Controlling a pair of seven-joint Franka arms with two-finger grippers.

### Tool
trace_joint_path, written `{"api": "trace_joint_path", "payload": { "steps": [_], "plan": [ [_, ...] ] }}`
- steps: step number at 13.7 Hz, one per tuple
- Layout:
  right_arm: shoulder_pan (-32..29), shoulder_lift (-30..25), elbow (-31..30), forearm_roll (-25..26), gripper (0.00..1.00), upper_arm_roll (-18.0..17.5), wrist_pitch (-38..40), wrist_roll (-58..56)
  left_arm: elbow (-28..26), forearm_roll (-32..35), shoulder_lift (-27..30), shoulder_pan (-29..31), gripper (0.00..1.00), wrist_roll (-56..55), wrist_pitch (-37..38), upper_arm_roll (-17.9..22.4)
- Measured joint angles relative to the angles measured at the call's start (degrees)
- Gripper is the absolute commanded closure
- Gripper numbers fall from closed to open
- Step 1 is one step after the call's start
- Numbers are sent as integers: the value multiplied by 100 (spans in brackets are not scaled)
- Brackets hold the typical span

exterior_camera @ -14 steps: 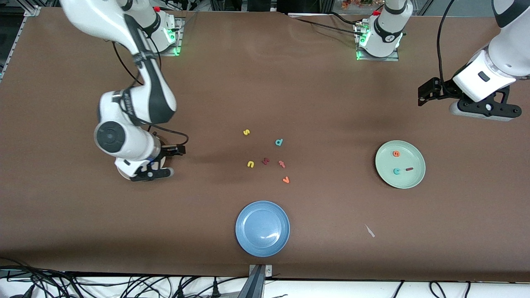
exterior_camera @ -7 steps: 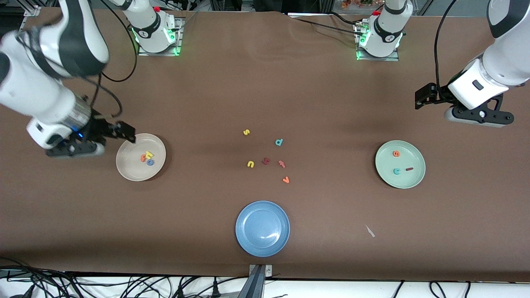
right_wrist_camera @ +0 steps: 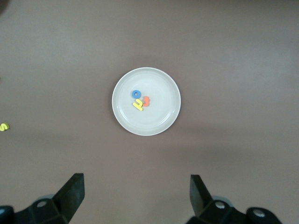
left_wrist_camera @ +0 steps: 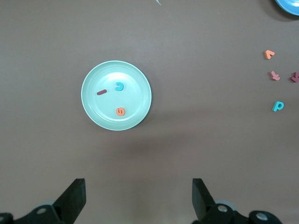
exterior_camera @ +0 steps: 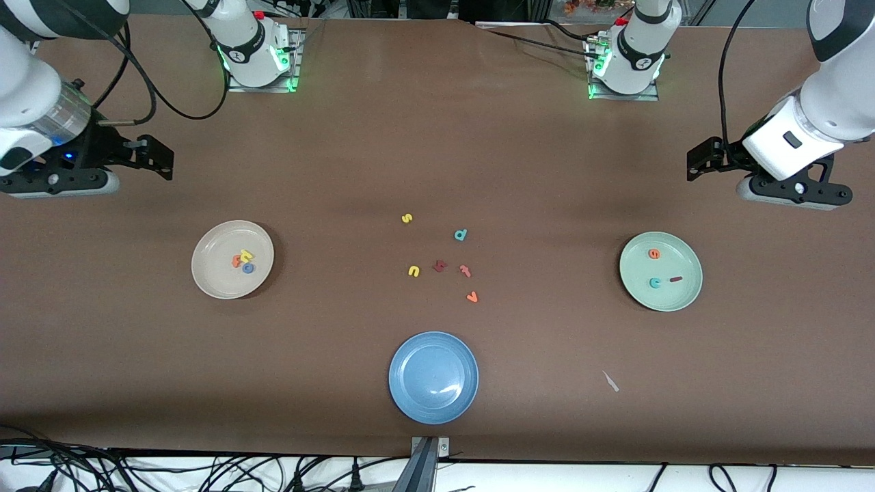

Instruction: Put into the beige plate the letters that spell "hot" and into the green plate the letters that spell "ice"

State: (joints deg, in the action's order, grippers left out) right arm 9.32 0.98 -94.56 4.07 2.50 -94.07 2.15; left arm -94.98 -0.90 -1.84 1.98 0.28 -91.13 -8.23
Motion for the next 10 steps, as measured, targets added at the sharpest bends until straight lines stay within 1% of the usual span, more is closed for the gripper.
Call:
{"api": "trace_joint_path", "payload": {
  "steps": [2,4,6,10],
  "plan": [
    [-185,-41,114,-60,0,24,17,7,1,0,-1,0,0,0,0,0],
    [-350,-86,140,-366,0,194,122,-10,2,0,-2,0,0,0,0,0],
    [-419,-95,145,-456,0,304,174,-41,2,0,-3,0,0,0,0,0],
    [-388,-96,185,-460,0,259,188,-41,2,0,-5,0,0,0,0,-1]
  ]
}}
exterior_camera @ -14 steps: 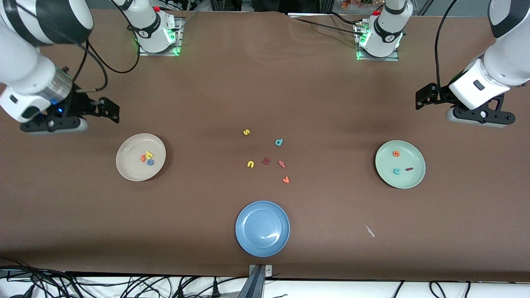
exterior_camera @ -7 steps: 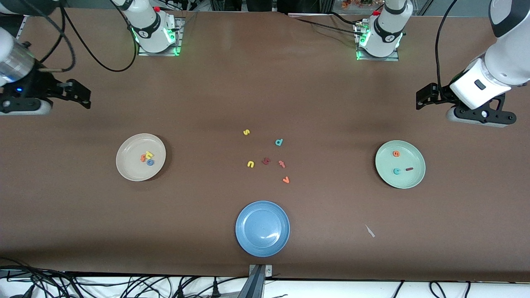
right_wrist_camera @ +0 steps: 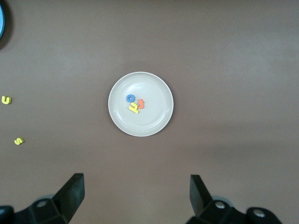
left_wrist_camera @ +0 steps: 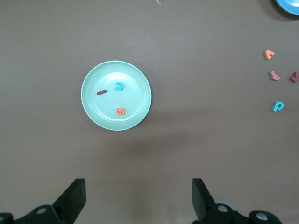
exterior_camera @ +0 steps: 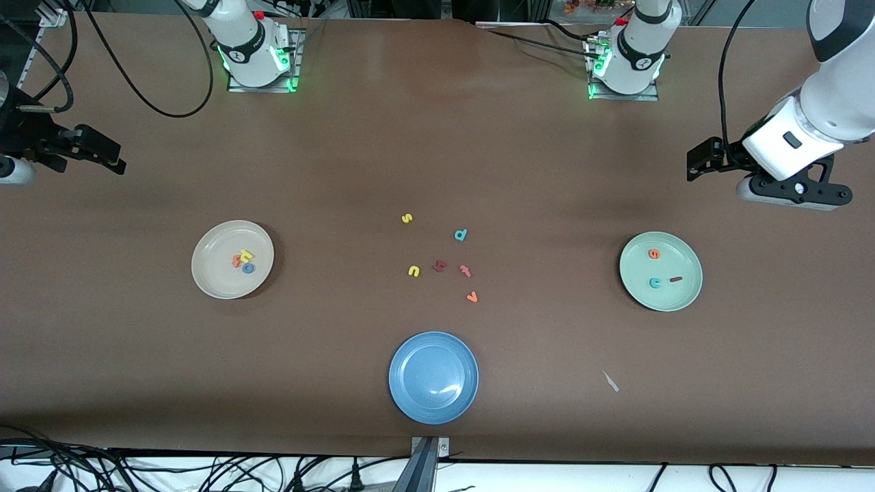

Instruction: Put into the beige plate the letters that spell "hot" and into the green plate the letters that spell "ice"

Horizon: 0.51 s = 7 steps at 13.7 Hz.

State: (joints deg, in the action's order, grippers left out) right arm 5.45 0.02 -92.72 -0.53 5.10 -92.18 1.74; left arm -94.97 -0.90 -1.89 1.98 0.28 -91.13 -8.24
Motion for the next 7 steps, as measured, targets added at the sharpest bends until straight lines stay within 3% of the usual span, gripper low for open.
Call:
{"api": "trace_joint_path", "payload": {
  "steps": [7],
  "plan": [
    [12,32,1,0,0,-10,26,0,0,0,-5,-2,0,0,0,-6]
  ]
}}
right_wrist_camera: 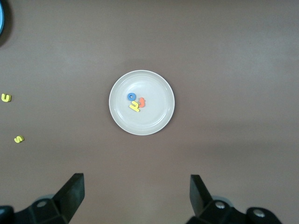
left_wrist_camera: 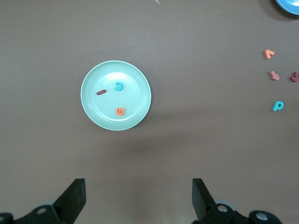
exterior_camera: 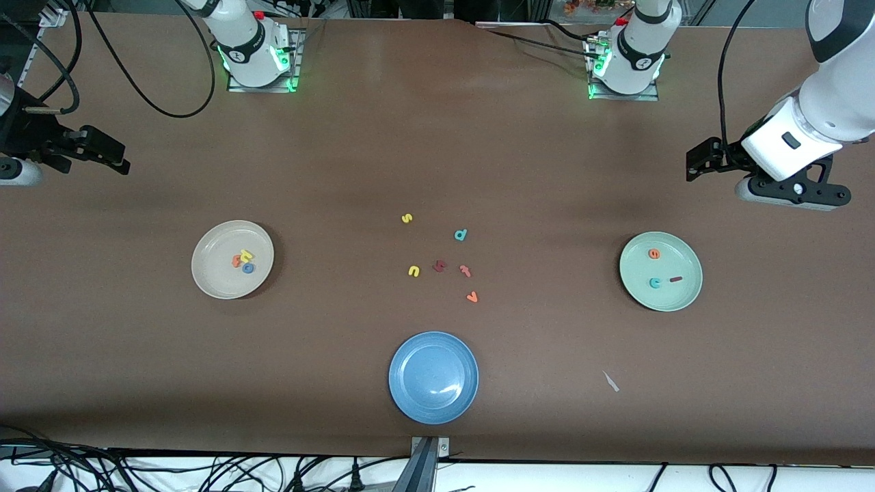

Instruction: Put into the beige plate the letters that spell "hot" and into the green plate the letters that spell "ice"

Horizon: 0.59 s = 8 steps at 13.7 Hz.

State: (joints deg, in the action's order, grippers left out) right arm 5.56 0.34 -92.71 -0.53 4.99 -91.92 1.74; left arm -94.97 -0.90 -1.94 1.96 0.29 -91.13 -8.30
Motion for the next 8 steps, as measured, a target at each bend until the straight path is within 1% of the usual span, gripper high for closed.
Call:
{"api": "trace_joint_path", "payload": {
  "steps": [8],
  "plan": [
    [32,0,0,26,0,-9,40,0,0,0,-1,0,0,0,0,0]
  ]
}}
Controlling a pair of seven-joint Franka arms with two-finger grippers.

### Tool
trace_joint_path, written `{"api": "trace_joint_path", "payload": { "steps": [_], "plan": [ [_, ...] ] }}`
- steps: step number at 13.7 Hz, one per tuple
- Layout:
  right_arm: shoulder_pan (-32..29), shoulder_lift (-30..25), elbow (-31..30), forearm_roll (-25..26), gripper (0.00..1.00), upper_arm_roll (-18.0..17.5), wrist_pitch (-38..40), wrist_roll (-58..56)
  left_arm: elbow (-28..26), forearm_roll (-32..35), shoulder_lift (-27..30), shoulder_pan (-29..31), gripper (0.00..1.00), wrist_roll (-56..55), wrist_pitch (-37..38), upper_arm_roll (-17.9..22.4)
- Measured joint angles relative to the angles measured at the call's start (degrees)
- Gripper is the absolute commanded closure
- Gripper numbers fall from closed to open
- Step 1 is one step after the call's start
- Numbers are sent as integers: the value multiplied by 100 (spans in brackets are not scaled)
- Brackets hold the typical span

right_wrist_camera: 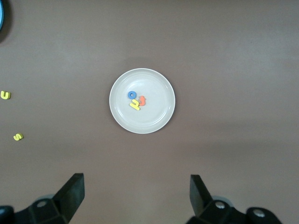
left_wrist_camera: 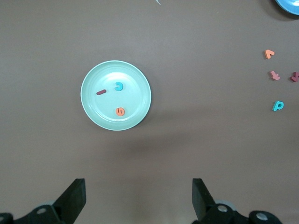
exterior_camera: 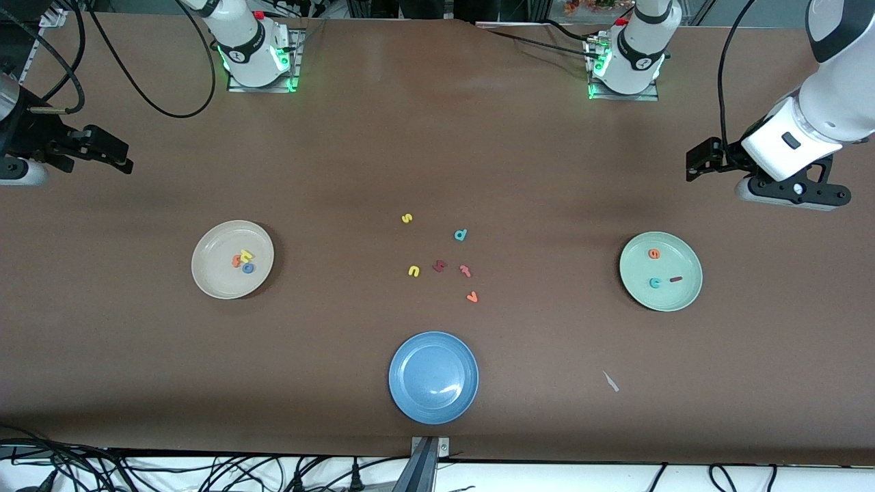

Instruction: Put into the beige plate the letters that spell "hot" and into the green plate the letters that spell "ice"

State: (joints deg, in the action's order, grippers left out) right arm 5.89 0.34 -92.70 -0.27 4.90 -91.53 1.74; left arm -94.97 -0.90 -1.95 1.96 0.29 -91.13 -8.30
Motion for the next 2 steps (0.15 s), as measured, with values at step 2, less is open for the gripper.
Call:
{"api": "trace_joint_path", "payload": {
  "steps": [2],
  "plan": [
    [1,0,0,0,0,0,5,0,0,0,0,0,0,0,0,0]
  ]
}}
